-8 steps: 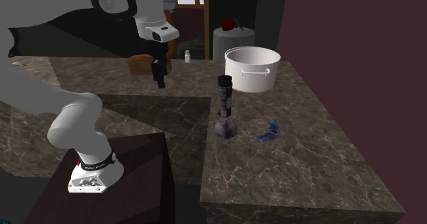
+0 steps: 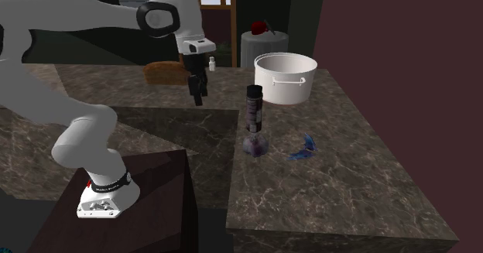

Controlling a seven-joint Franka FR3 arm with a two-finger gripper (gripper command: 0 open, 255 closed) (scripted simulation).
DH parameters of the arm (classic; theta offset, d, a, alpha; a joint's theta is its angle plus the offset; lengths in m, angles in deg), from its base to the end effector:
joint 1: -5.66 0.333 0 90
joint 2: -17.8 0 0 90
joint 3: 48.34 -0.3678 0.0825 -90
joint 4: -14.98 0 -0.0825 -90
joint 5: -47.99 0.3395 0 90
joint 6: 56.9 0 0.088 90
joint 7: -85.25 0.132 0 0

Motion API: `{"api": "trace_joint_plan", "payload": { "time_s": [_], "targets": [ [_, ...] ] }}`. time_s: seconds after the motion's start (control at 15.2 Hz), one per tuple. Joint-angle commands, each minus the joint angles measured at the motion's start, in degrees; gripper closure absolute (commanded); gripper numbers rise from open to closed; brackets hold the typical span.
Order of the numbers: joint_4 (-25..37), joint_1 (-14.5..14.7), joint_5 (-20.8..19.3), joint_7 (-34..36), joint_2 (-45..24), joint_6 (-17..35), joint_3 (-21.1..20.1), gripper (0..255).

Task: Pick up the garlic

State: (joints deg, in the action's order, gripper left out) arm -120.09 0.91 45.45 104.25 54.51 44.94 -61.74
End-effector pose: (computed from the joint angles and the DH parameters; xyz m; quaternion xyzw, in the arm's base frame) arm 0.2886 0.0601 0.5776 0.9898 -0.1065 0.0427 0.0839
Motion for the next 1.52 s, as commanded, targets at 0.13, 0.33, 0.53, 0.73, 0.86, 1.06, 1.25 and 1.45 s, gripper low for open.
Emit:
{"api": "trace_joint_plan", "payload": {
  "time_s": [0.13, 0.33, 0.53, 0.73, 0.86, 1.06, 1.25, 1.45],
  "targets": [
    [0.86, -4.21, -7.70, 13.09, -8.07, 6.26, -8.86, 0],
    [3.26, -8.23, -15.77, 24.07, -15.56, 8.16, -15.31, 0],
    [7.30, -12.05, -25.93, 36.08, -24.69, 6.92, -21.11, 0],
    [12.89, -13.85, -37.30, 48.01, -35.50, 1.91, -24.84, 0],
    [17.26, -13.13, -44.52, 54.87, -43.05, -3.01, -25.32, 0],
    [18.71, -11.86, -47.86, 58.41, -47.00, -4.56, -24.43, 0],
    [18.05, -11.63, -48.85, 60.07, -48.44, -3.68, -24.18, 0],
    [17.57, -11.44, -49.75, 61.49, -49.74, -2.98, -23.95, 0]
  ]
}}
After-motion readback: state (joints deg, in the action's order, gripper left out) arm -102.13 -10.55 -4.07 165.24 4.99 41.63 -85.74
